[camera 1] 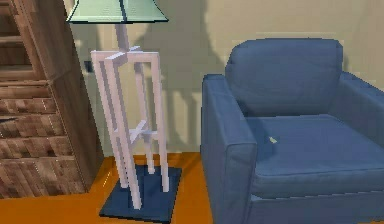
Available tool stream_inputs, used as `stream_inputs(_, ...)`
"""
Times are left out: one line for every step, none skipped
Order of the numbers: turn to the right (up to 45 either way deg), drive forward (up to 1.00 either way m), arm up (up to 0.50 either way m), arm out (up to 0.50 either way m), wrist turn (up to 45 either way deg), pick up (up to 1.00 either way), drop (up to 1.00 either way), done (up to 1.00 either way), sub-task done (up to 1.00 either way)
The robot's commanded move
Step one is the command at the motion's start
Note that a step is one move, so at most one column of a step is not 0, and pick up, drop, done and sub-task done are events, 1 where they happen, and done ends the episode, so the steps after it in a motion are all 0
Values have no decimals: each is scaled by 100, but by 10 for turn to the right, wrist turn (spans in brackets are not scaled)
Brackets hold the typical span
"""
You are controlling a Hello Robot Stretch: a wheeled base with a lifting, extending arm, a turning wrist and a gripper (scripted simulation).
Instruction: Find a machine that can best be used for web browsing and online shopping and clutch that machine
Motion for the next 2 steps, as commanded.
stream_inputs(0, 0, 10, 0, 0, 0, 0, 0, 0)
stream_inputs(0, 0, 0, 0, 0, 0, 0, 100, 0)
